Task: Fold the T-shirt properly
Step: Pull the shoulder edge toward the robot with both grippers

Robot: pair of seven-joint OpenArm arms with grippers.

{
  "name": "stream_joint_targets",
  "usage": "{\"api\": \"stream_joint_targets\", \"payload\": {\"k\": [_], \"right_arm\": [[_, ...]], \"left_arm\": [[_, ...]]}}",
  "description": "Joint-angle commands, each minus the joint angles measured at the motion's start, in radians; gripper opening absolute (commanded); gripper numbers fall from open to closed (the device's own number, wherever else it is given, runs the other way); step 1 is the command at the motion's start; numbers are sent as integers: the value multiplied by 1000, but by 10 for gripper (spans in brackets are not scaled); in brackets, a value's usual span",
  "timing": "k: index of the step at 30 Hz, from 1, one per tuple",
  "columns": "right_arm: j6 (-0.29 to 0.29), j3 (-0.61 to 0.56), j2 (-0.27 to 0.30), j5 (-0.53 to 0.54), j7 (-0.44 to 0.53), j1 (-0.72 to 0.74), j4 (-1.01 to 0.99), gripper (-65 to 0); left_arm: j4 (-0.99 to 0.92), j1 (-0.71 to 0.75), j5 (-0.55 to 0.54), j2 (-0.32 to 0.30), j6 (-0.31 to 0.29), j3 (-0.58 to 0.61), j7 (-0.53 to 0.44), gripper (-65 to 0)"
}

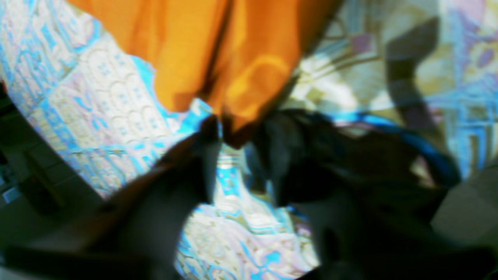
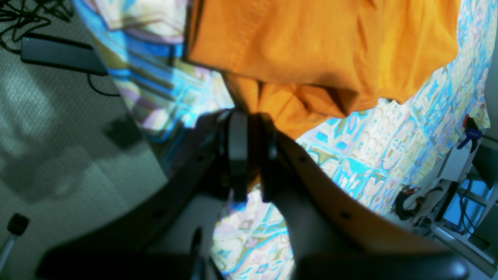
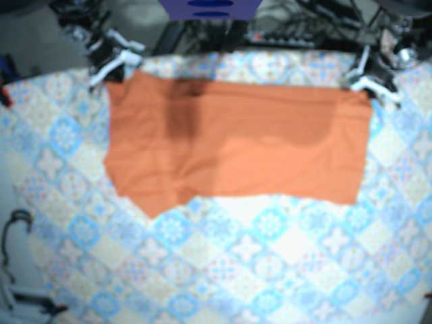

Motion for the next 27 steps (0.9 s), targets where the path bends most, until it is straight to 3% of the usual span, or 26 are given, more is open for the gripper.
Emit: {"api": "stream_joint_targets", "payload": {"k": [1,5,27], "right_arm": [[-11,4,7,3,6,-6,18,-614],[-11,4,7,3,6,-6,18,-614],[-11,11,12,3,6,-58,51,-639]], "left_arm": [[4,-9,13,-21,26,-8,16,-531],[4,-9,13,-21,26,-7,16,-650],[14,29,13,-21,26,-8,13,-650]]}}
